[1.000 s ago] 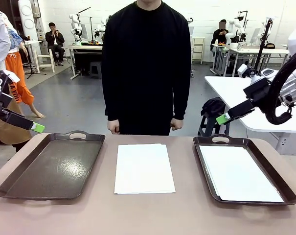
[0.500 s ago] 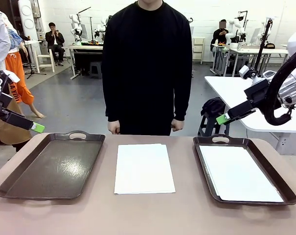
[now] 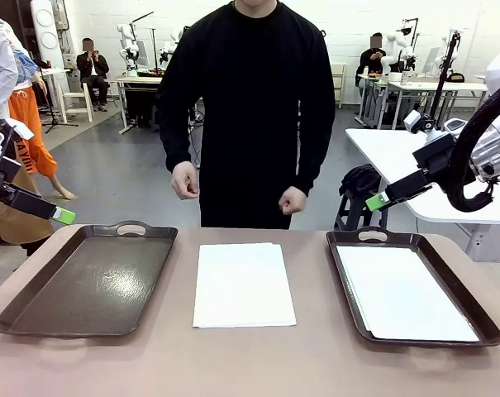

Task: Sort the A4 documents.
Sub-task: Receive the A4 Paper.

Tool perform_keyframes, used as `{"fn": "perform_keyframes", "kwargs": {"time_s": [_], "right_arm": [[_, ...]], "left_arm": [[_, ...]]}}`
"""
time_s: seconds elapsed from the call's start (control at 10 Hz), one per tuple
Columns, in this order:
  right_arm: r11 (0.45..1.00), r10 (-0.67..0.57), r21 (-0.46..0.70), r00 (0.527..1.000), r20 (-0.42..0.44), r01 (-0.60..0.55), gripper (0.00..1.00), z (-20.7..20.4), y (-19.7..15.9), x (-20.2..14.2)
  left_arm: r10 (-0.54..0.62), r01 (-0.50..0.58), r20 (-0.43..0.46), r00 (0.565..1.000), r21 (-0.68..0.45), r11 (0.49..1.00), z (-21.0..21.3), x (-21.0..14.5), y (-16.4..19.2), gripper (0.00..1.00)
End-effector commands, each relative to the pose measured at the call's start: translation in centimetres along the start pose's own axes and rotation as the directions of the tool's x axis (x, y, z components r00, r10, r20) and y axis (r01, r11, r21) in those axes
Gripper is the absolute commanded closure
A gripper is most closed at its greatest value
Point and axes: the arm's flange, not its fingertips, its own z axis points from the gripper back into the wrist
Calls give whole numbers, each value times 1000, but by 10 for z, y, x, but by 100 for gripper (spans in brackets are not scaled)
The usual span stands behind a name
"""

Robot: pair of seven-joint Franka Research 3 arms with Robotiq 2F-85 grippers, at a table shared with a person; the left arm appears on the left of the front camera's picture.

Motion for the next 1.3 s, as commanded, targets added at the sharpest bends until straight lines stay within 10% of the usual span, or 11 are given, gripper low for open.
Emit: {"fn": "perform_keyframes", "kwargs": {"time_s": [0.0, 1.2], "right_arm": [[1000, -13, 1, 1000, 2, 13, 0, -2, 1, 1], [1000, -13, 1, 1000, 2, 13, 0, -2, 1, 1]], "left_arm": [[-12, 12, 13, 1000, -15, 1000, -2, -2, 3, 0], [-12, 12, 13, 1000, -15, 1000, -2, -2, 3, 0]]}}
